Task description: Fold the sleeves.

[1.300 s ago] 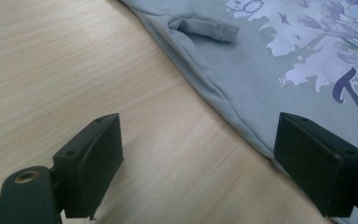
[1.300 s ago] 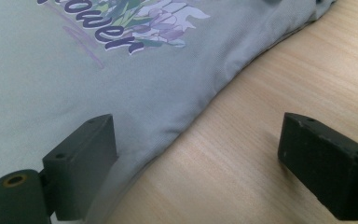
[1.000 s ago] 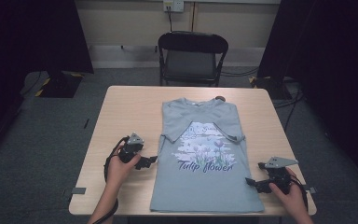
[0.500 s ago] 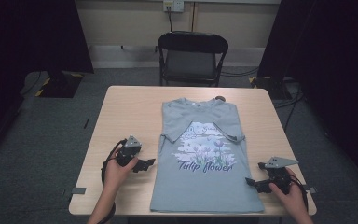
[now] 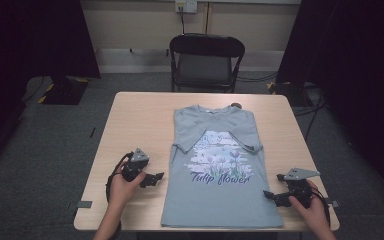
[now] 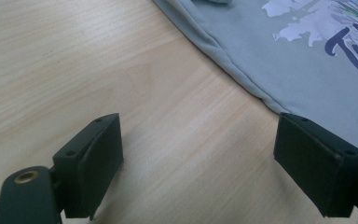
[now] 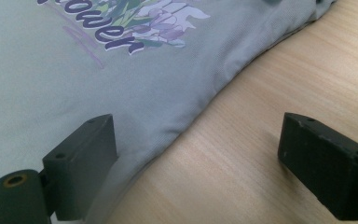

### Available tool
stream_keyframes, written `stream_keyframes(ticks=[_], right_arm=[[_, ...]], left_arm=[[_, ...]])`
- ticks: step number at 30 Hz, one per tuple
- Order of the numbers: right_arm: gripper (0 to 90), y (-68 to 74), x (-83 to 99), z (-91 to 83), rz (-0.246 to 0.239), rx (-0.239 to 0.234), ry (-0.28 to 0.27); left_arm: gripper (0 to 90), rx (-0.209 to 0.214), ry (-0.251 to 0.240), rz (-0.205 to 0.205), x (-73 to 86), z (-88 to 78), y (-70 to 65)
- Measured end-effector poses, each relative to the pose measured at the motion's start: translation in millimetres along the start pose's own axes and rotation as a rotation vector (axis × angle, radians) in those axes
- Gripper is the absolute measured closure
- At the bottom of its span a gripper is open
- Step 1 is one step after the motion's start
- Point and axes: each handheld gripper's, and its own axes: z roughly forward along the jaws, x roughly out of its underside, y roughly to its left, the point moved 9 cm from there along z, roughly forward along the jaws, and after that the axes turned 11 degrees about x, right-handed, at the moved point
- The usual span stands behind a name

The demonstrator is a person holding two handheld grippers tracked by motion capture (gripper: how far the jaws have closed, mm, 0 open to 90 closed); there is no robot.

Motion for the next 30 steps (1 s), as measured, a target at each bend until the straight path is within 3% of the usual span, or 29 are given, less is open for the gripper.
stream_keyframes(ticks=[7,24,30], right_arm=[[10.7,0.0,0.0,0.0,0.0,0.0,0.0],[10.7,0.0,0.0,0.0,0.0,0.0,0.0],[10.7,0.0,0.0,0.0,-0.001,0.001,0.0]], left_arm=[[15.2,-0.009,-0.015,-0.007,5.7,-5.3,-1.9],[15.2,-0.055,0.021,0.057,17.7,-15.1,-2.8],[14.5,-0.062,0.016,0.05,19.2,-16.1,-4.1]])
